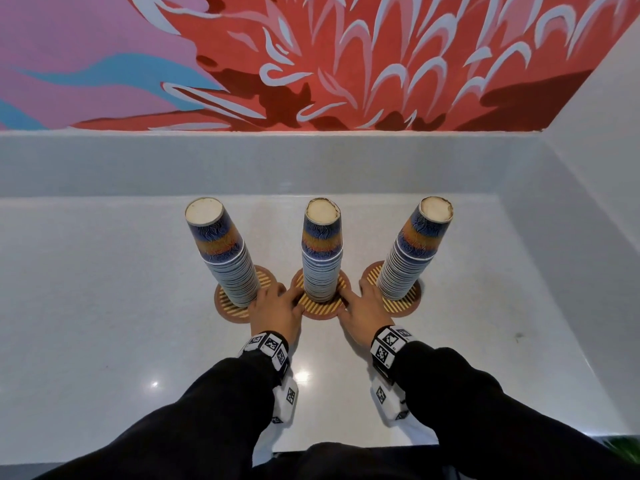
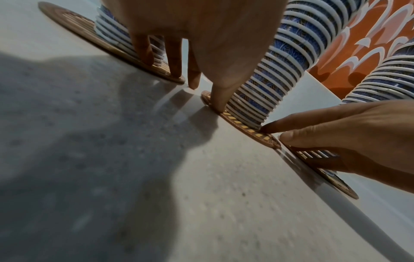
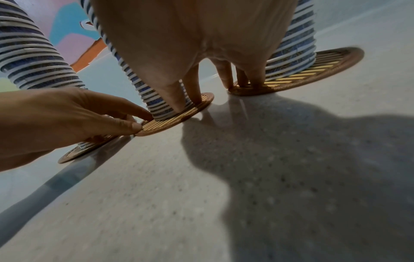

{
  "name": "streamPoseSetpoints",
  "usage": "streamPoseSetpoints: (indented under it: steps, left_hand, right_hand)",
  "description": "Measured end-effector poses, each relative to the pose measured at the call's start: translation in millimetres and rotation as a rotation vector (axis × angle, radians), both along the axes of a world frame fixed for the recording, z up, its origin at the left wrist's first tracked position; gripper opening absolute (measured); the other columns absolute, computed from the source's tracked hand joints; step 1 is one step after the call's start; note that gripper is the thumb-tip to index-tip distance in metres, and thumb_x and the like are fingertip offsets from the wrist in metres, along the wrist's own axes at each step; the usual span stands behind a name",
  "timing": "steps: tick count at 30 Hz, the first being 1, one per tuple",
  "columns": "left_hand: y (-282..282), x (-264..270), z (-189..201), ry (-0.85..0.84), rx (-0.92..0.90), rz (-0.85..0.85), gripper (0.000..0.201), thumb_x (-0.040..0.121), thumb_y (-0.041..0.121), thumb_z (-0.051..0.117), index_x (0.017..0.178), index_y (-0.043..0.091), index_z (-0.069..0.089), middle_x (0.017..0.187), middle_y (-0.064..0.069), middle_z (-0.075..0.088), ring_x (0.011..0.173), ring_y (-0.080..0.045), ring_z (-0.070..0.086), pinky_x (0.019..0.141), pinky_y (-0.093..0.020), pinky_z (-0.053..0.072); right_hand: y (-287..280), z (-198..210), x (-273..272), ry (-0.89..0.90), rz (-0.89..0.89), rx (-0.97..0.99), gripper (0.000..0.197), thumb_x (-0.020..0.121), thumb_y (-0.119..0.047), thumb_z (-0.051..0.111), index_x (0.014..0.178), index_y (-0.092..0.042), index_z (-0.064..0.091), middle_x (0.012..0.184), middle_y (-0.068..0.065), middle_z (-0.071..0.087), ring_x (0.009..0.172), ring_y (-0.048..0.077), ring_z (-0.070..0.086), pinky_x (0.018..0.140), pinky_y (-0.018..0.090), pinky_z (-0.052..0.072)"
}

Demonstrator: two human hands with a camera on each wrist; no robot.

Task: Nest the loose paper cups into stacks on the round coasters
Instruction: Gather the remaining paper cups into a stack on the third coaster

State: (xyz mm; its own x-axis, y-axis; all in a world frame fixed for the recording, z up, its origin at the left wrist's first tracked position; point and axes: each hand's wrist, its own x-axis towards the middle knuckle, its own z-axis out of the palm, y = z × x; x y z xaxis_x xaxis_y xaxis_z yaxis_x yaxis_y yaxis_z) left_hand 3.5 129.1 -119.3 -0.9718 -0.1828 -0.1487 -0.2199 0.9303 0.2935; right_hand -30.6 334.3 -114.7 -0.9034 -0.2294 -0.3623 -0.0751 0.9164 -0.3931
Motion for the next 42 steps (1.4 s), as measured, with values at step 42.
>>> streamPoseSetpoints:
  steps: [42]
  left_hand:
    - [-17, 5, 20, 0.092, 0.297, 0.004, 0.041, 0.101, 0.046, 0.06, 0.139, 0.029, 0.06, 0.127, 0.004, 0.065, 0.116, -0.018, 0.061, 0.098, -0.043, 0.054]
  right_hand:
    - [16, 35, 7, 0.055, 0.0, -0.193, 0.054, 0.104, -0.035, 0.061, 0.154, -0.019, 0.047, 0.157, 0.006, 0.045, 0.148, 0.027, 0.042, 0.122, 0.044, 0.037]
